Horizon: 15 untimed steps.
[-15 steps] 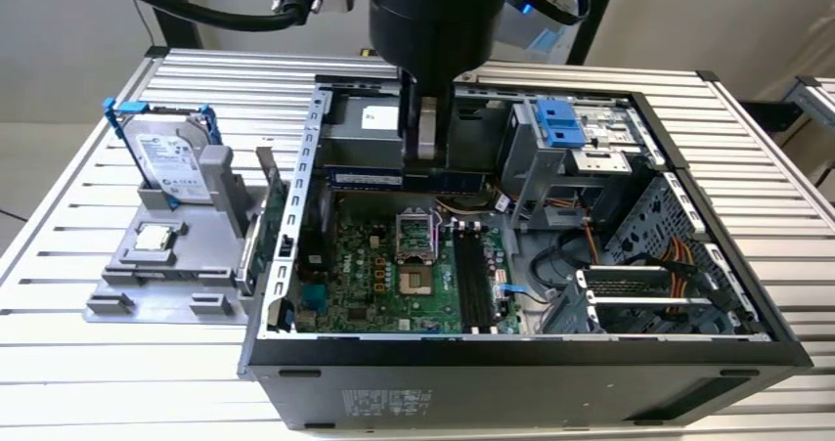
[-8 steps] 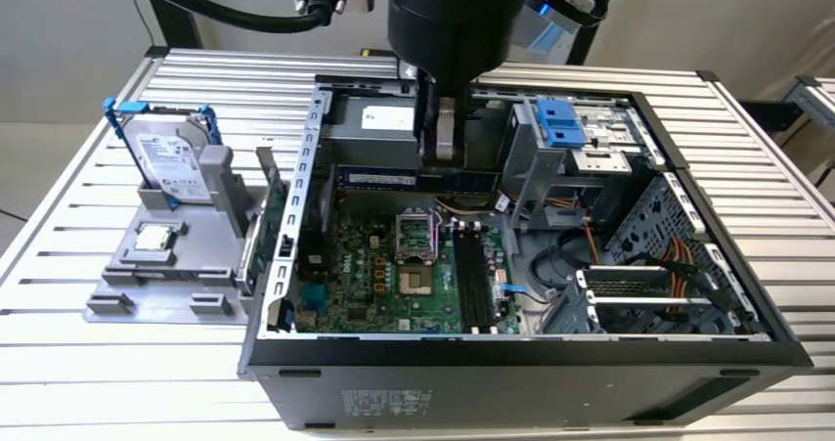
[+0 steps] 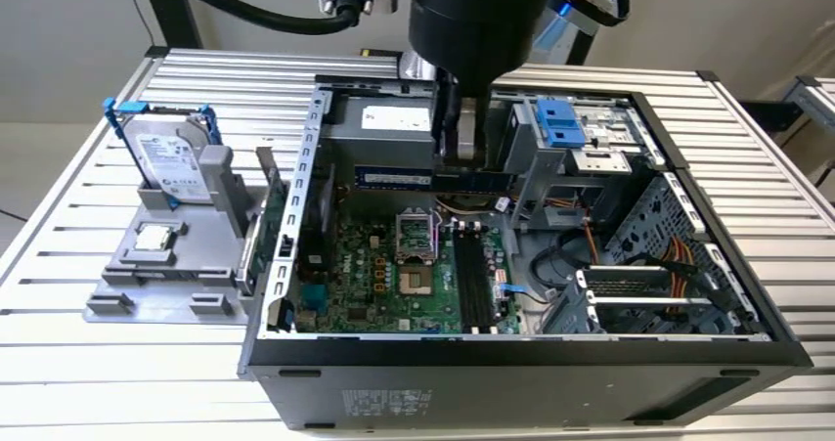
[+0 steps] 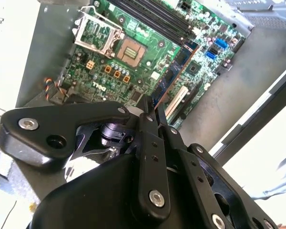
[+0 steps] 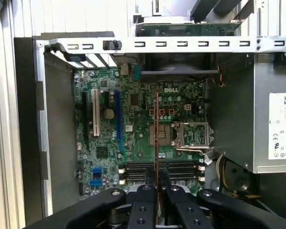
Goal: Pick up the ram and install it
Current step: 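Pick up the ram and move it above insertion slot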
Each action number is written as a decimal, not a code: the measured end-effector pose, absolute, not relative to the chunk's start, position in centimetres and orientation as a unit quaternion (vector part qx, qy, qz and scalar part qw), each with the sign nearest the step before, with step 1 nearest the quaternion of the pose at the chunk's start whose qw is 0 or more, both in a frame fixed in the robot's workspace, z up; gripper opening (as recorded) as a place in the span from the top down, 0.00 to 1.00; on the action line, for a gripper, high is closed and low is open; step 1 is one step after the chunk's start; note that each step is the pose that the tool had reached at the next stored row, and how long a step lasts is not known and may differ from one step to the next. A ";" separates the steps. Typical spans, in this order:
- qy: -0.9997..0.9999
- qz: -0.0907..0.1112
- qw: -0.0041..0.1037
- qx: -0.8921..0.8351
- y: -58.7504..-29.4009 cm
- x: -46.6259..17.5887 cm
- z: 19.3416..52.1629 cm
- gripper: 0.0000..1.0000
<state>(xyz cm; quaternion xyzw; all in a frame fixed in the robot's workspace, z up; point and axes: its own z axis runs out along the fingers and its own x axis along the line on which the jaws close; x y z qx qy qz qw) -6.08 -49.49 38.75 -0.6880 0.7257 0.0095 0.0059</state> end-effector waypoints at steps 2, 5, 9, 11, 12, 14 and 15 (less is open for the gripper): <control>0.726 0.009 0.006 -0.688 -49.5 -5.8 38.7 1.00; 0.726 0.009 0.006 -0.688 -49.5 -5.3 38.7 1.00; 0.726 0.009 0.006 -0.688 -49.4 -4.7 38.7 1.00; 0.726 0.009 0.006 -0.688 -49.4 -4.4 38.7 1.00; 0.726 0.009 0.006 -0.688 -49.4 -4.2 38.7 1.00; 0.726 0.009 0.006 -0.688 -49.4 -3.9 38.7 1.00; 0.726 0.009 0.006 -0.688 -49.4 -3.7 38.7 1.00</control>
